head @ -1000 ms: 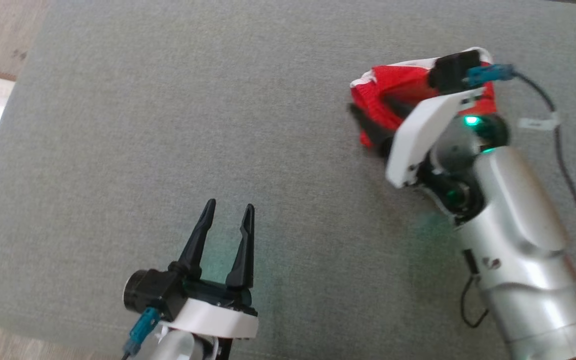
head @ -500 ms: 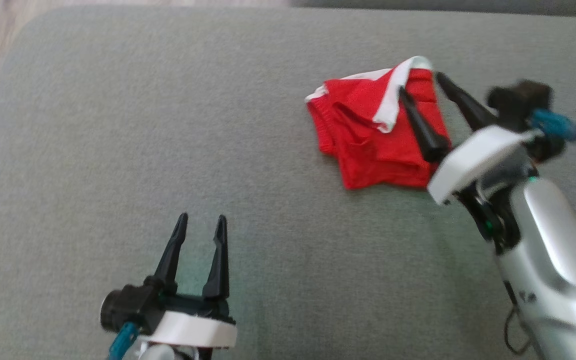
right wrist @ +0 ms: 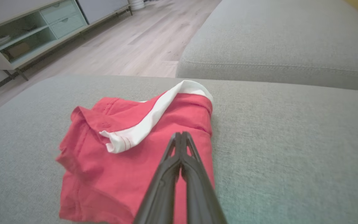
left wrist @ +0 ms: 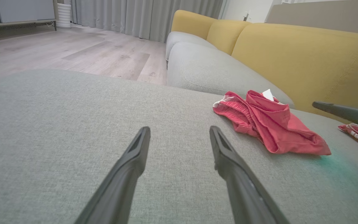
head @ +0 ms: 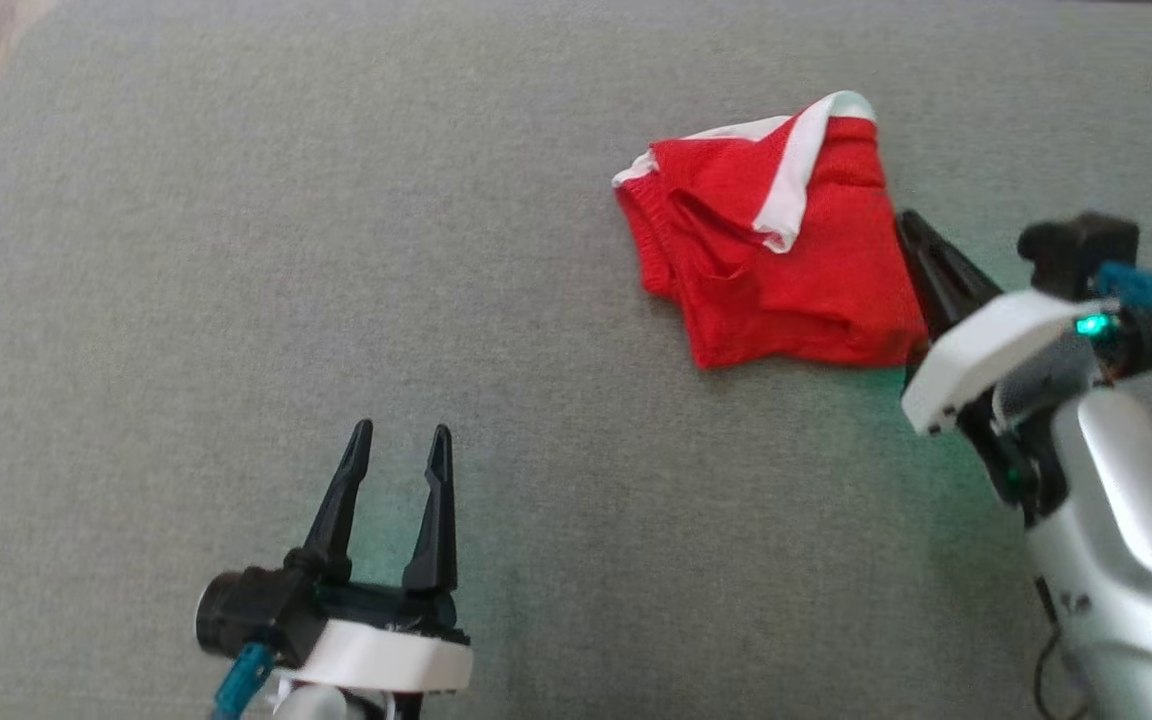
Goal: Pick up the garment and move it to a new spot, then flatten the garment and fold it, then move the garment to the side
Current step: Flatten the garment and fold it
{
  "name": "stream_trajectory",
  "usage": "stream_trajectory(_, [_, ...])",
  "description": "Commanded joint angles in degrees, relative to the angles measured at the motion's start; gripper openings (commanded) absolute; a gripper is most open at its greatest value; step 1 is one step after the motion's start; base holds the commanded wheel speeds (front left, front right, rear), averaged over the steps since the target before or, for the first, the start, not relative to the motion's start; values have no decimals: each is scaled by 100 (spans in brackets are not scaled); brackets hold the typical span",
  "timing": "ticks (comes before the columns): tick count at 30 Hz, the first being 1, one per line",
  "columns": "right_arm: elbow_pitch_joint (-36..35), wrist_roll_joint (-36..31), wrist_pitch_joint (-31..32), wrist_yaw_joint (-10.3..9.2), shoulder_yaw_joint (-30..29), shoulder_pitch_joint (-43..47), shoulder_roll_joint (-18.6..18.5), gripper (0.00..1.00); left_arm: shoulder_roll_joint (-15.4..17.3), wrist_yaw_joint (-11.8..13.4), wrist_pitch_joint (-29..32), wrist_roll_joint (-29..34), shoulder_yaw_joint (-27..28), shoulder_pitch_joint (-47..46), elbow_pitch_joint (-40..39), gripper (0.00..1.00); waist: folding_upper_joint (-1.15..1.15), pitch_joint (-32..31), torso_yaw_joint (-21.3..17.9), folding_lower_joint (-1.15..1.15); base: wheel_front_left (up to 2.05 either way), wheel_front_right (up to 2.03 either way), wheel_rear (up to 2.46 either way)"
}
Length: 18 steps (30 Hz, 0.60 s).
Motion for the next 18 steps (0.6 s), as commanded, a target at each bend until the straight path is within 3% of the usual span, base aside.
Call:
stream_trajectory(1, [-142,-8,35,40,97,-285,43,0,-3,-14,-30,19,167,-183,-182,100,0,95,91,-1,0,0,0])
stream_trajectory(8, [653,132,560,40,492,-803,-30,0,-3,38,-30,-122,40,-331,-146,100,0,300,417,-1,0,0,0])
stream_trajectory(18, [1078,189,984,40,642,-1391,-195,0,-3,101,-30,-306,-95,-462,-154,100,0,378,731,-1,0,0,0])
